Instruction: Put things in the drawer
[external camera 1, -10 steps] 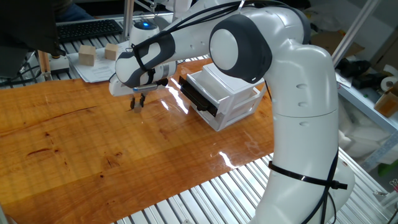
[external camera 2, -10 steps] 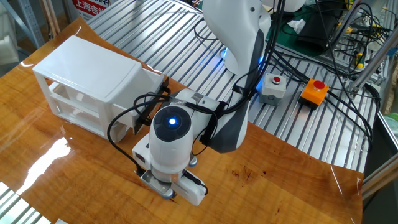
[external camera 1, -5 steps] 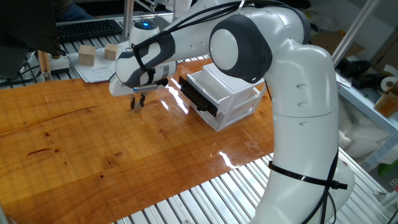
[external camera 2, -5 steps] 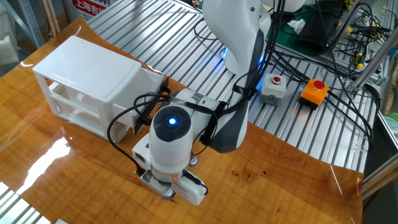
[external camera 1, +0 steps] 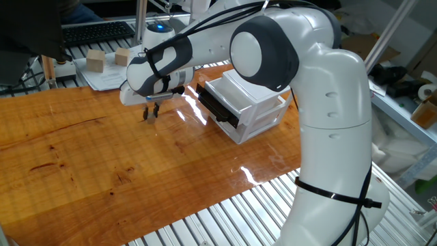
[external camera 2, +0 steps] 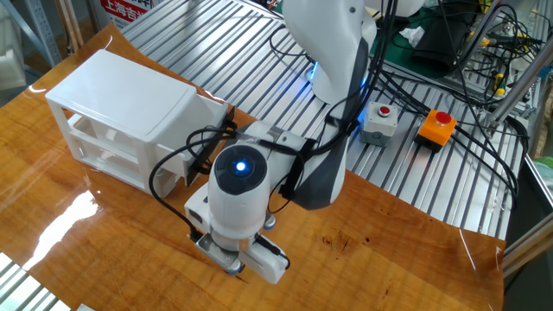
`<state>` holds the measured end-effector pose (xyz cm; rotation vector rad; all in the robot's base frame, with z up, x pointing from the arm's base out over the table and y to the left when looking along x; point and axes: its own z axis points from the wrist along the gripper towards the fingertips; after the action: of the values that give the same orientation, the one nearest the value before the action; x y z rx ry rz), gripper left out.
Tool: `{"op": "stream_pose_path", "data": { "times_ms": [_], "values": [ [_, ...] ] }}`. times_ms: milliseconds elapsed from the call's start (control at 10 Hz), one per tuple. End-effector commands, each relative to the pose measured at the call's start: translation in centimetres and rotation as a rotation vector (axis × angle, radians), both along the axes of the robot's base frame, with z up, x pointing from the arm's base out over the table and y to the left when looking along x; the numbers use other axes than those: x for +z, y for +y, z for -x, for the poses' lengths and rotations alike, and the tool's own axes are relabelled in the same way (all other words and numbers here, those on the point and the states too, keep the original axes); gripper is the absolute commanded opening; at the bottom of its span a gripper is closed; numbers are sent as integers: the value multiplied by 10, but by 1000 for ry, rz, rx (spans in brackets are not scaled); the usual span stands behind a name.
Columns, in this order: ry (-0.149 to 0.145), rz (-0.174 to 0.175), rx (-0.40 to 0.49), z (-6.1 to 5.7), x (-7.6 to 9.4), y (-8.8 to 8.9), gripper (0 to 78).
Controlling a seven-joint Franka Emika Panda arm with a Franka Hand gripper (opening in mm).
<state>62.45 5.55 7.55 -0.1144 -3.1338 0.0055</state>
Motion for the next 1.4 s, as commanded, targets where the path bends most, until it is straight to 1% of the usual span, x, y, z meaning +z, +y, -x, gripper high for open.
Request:
{"op": "stream_pose_path", "data": {
  "times_ms": [100,200,400,700,800,1000,1100,1400],
  "values": [
    [10,14,-32,4,27,0,12],
    [10,14,-32,4,27,0,12],
    [9,24,-46,8,42,-2,12],
    [10,28,-54,13,64,-8,12],
    [10,28,-54,13,65,-8,12],
    [11,37,-62,18,81,-14,12],
    [12,38,-63,18,83,-14,12],
    [17,41,-73,23,103,-23,12]
  ]
}}
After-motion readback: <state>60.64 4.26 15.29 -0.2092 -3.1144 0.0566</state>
